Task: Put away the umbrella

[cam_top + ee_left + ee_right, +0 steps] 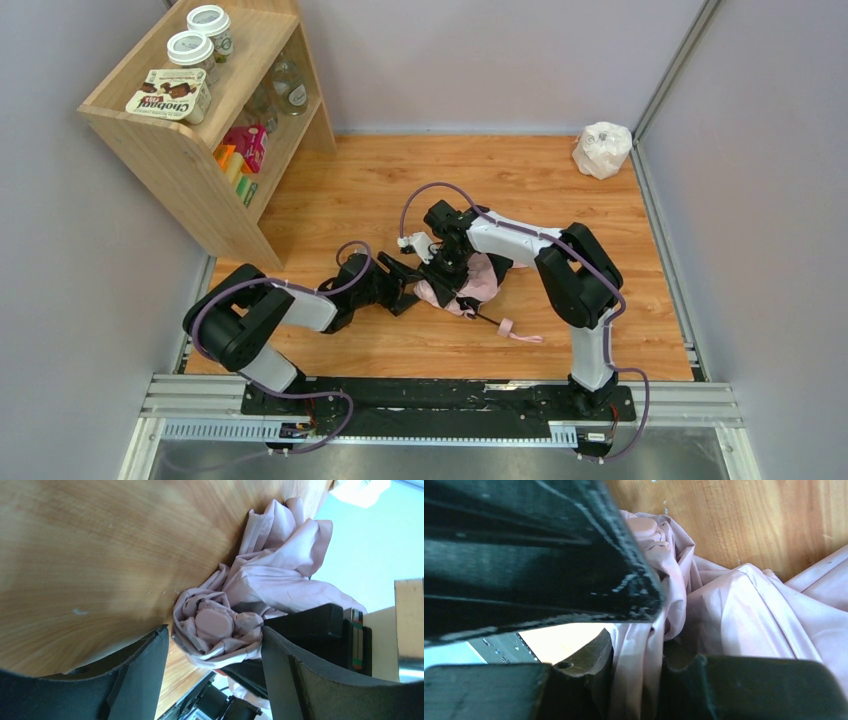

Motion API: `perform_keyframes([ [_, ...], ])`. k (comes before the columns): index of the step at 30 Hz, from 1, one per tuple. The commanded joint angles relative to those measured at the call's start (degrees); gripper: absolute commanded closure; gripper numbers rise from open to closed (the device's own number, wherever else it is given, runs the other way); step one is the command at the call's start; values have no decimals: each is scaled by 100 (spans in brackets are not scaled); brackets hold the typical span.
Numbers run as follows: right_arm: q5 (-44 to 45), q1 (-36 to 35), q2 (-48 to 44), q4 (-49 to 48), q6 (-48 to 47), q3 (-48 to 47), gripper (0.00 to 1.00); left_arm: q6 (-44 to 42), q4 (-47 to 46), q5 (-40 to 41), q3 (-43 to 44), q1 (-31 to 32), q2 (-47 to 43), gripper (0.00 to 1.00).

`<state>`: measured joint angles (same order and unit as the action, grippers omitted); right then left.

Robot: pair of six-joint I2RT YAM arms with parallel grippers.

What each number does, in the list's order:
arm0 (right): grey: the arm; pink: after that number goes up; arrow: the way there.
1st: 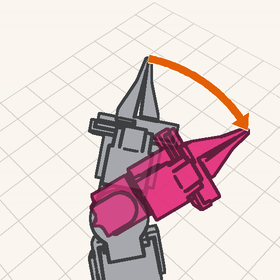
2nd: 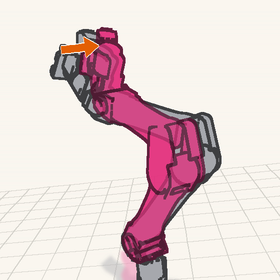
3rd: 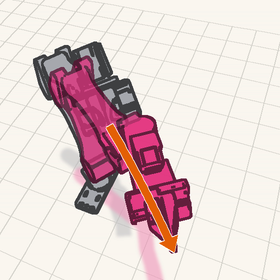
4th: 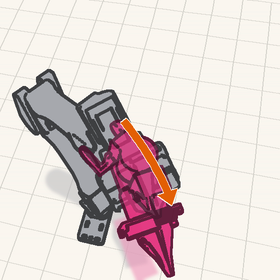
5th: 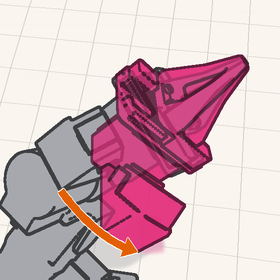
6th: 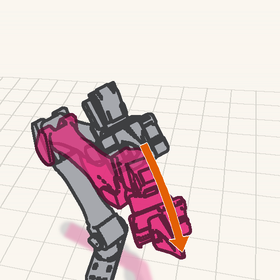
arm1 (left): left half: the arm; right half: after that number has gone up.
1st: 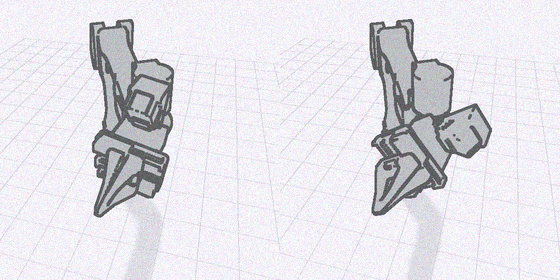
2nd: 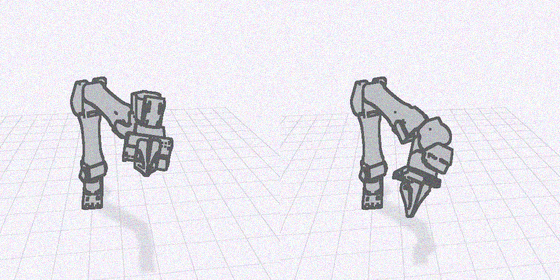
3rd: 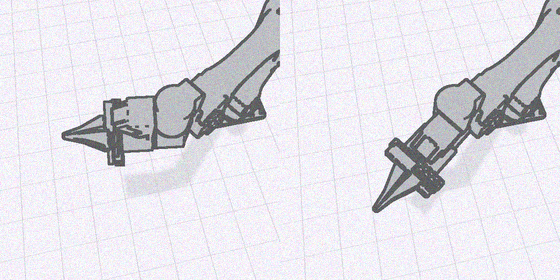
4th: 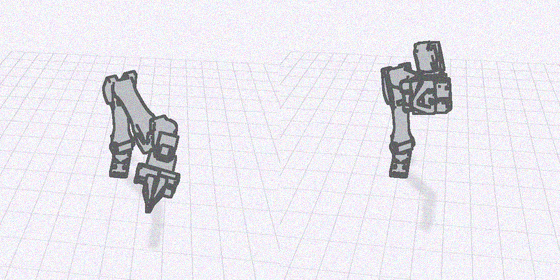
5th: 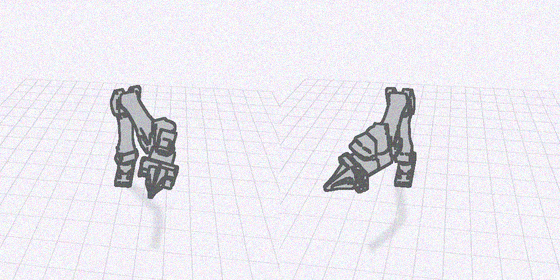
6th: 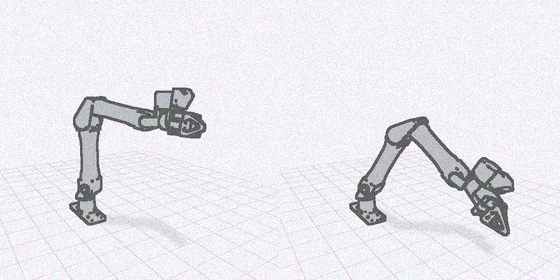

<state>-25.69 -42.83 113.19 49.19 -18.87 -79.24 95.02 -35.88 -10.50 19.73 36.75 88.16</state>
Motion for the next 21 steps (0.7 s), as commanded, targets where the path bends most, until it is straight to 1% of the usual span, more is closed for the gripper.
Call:
perform_keyframes([
  [1,-305,-94,186,-639,-37,58,100,298,-130,-4,347,69,377,26],
  [4,-305,-103,195,-604,-72,40,100,306,-375,-250,515,78,955,27],
  [6,-296,-112,186,-595,-90,23,100,394,-989,-356,427,130,1351,30],
  [8,-278,-129,160,-586,-108,-21,100,447,-1421,-225,304,270,1537,35],
  [10,-244,-164,151,-621,-108,-47,100,395,-1632,56,190,437,1581,46],
  [11,-235,-173,160,-612,-108,-56,100,333,-1720,266,137,482,1573,50],
  [12,-243,-182,169,-630,-99,-65,100,254,-1747,364,119,543,1564,60],
  [14,-235,-200,160,-674,-99,-39,100,96,-1904,479,75,561,1599,71],
  [15,-217,-200,151,-700,-82,-21,100,61,-1975,505,49,570,1643,73],
  [16,-199,-200,142,-700,-90,-12,100,25,-2167,523,-29,561,1695,77],
  [19,-50,-208,55,-814,-11,67,100,25,-2678,689,-302,561,1906,83],
  [20,-15,-200,11,-849,32,93,100,16,-2835,707,-407,561,1959,88],
  [21,64,-200,-59,-928,102,119,99,16,-2924,699,-434,561,2055,90],
])
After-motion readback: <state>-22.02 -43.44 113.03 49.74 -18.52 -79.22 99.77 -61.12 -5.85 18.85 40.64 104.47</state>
